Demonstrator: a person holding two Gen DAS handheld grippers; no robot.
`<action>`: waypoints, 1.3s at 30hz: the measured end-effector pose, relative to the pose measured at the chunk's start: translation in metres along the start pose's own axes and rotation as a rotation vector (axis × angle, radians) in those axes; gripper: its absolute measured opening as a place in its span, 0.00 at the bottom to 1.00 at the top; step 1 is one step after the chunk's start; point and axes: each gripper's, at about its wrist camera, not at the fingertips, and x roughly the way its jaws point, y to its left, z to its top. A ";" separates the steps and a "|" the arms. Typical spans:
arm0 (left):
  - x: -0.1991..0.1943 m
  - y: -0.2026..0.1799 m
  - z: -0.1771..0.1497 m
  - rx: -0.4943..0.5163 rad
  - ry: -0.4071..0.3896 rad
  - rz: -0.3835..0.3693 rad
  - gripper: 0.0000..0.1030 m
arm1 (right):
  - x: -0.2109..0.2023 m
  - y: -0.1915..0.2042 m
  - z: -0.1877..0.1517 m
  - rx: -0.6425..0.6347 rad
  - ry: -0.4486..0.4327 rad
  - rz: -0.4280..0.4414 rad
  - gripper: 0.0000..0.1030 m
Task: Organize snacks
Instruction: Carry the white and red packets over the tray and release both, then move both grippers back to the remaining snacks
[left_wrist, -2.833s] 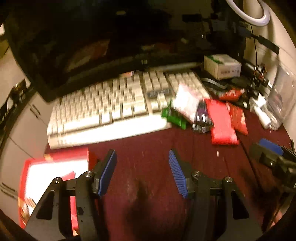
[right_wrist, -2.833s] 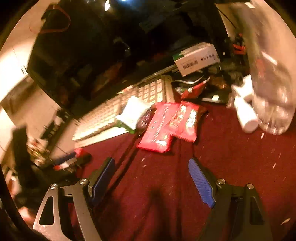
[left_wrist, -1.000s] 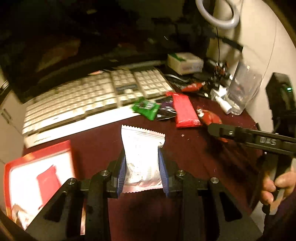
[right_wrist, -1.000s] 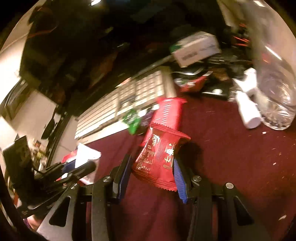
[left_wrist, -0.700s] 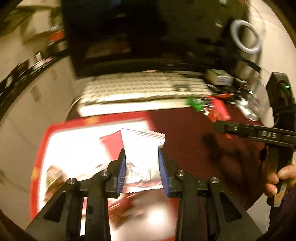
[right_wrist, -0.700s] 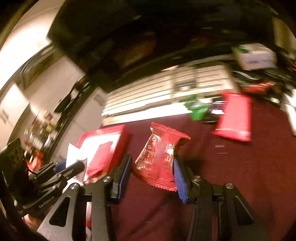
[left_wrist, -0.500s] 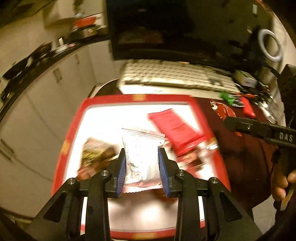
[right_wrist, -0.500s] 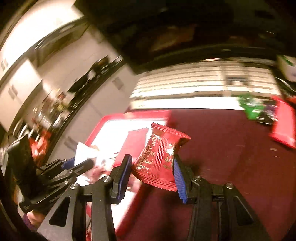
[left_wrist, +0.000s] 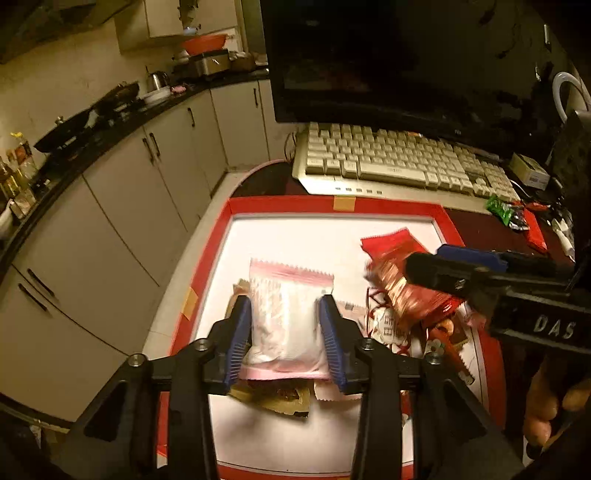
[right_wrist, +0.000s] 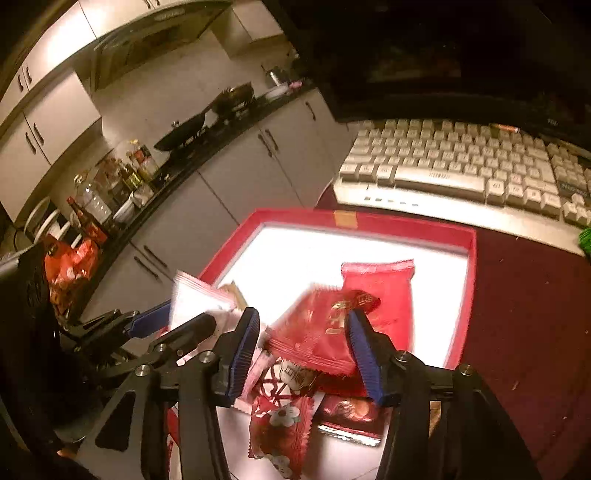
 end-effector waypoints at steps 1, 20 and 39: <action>-0.003 -0.001 0.001 -0.001 -0.014 0.002 0.53 | -0.007 -0.005 0.000 0.005 -0.024 0.004 0.52; -0.028 -0.170 0.009 0.294 -0.029 -0.217 0.65 | -0.160 -0.200 -0.049 0.310 -0.254 -0.226 0.62; 0.074 -0.264 0.092 0.372 0.113 -0.096 0.65 | -0.111 -0.276 -0.008 0.352 -0.016 -0.483 0.64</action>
